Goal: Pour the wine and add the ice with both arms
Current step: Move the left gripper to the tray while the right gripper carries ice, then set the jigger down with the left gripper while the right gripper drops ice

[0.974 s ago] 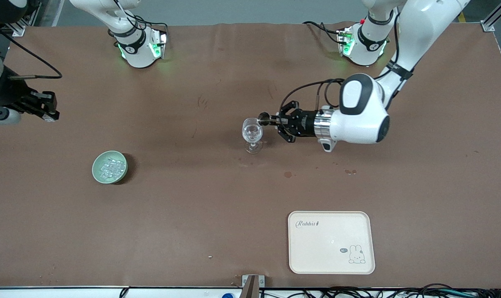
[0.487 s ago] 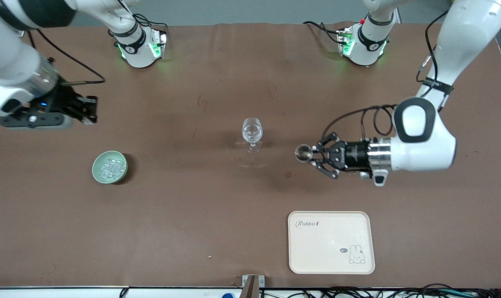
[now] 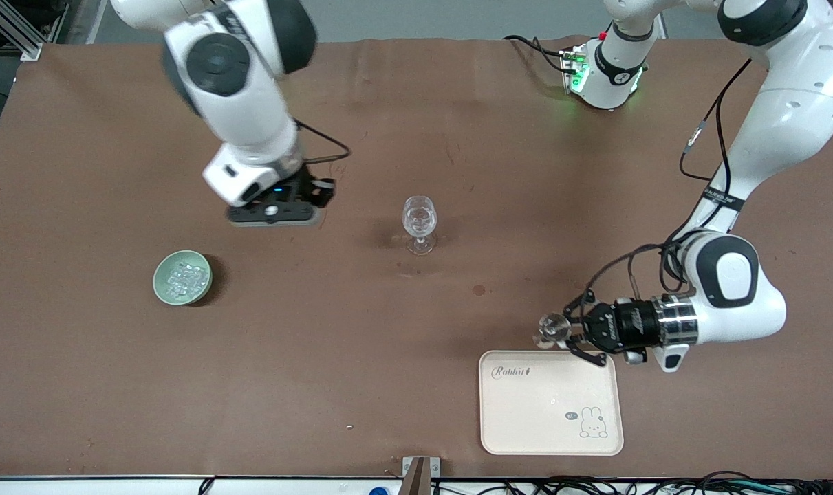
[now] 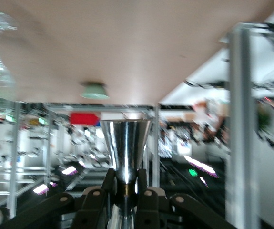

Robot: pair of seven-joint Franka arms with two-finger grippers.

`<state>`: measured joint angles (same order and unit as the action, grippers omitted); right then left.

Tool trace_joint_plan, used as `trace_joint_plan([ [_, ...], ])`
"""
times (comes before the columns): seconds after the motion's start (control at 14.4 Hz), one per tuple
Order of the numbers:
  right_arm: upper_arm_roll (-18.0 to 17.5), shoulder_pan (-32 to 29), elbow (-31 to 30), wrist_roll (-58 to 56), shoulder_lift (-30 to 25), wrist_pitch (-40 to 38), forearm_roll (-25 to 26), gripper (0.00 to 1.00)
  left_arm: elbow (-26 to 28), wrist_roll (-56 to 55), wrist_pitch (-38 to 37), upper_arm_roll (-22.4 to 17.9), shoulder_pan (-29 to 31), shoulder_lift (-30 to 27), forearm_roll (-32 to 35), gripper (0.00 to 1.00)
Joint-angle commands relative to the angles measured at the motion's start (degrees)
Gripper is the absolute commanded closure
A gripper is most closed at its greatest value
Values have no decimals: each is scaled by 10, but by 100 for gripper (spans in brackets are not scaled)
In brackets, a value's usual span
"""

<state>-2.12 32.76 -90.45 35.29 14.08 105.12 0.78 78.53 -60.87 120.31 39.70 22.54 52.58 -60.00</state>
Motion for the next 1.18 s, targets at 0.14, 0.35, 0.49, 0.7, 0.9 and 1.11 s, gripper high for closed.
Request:
trace_joint_plan([
  [0.14, 6, 91, 62, 116, 63, -3, -22, 99, -73, 124, 23, -34, -14, 70, -121, 99],
  [0.35, 6, 125, 88, 134, 96, 2, -37, 99, -89, 156, 86, -56, -27, 83, -124, 99],
  [0.49, 6, 139, 91, 135, 123, 25, -41, 99, -101, 167, 117, -59, -31, 101, -125, 99],
  [0.7, 6, 150, 91, 133, 150, 68, -41, 98, -121, 168, 140, -59, -32, 131, -125, 99],
  [0.9, 7, 151, 91, 129, 155, 71, -36, 98, -130, 187, 143, -68, -32, 148, -125, 99],
  [1.11, 9, 148, 91, 127, 155, 75, -23, 98, -126, 186, 143, -88, -34, 151, -125, 99],
])
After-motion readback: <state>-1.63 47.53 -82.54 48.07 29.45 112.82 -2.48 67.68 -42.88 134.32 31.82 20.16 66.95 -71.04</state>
